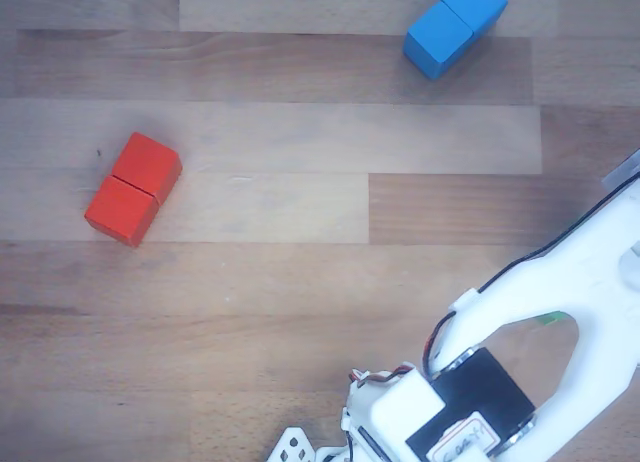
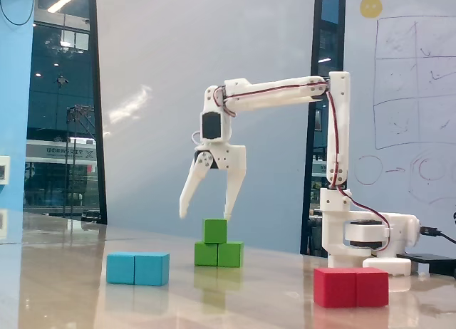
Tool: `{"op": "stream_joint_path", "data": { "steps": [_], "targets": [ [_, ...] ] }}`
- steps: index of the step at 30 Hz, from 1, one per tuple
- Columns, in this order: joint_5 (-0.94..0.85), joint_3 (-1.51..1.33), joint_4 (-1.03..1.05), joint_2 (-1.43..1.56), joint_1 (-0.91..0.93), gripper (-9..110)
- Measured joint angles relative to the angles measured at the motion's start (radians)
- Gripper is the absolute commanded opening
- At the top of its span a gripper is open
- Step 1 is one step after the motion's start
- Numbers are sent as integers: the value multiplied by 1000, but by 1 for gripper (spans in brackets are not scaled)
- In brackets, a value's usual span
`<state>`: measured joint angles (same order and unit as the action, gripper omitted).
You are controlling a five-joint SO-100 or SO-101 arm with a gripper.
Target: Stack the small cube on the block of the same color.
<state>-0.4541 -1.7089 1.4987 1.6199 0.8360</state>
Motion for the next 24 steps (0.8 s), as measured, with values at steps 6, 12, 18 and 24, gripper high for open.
{"op": "stream_joint_path", "data": {
  "steps": [6, 12, 18, 24],
  "targets": [
    [0, 0, 0, 98, 0, 31],
    [0, 0, 0, 204, -60, 31],
    [0, 0, 2, 299, -272, 31],
    [54, -37, 5, 354, -528, 31]
  ]
}}
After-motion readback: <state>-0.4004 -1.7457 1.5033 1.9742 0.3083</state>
